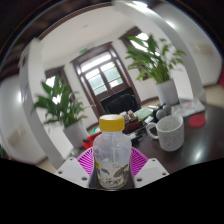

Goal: Pour water

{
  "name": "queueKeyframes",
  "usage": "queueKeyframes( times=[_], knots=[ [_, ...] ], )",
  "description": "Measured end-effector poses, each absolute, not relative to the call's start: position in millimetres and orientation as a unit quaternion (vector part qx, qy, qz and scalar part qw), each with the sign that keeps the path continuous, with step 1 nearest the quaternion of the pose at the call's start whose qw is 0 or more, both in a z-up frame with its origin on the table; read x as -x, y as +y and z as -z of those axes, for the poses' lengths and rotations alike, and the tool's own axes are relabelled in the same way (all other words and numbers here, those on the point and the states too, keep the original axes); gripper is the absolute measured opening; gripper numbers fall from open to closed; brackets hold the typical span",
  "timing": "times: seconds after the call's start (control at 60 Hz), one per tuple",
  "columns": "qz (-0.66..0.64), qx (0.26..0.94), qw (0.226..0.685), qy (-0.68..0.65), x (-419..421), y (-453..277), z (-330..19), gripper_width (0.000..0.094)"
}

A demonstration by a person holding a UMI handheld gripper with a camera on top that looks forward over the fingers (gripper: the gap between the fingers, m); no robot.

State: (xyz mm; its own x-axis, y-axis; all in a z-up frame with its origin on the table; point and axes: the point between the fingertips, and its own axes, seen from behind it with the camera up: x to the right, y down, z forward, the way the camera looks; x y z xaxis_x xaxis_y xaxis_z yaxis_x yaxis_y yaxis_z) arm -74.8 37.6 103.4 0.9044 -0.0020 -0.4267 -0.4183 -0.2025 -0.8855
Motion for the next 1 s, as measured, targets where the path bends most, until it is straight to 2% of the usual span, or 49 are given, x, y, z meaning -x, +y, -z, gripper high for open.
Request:
queueKeyframes(
  times=[0.15,0.367,0.667,0.8,0.917,1.0],
  knots=[
    [-0.336,0.671,0.587,0.302,71,62,-144,0.0444],
    [-0.490,0.511,0.530,0.467,37,74,-177,0.0442],
    [-0.596,0.329,0.435,0.589,6,63,-178,0.0445],
    [-0.610,0.304,0.418,0.601,7,55,-179,0.0444],
    [-0.601,0.327,0.426,0.592,10,53,-179,0.0445],
    [-0.586,0.376,0.448,0.561,19,60,-184,0.0445]
  ],
)
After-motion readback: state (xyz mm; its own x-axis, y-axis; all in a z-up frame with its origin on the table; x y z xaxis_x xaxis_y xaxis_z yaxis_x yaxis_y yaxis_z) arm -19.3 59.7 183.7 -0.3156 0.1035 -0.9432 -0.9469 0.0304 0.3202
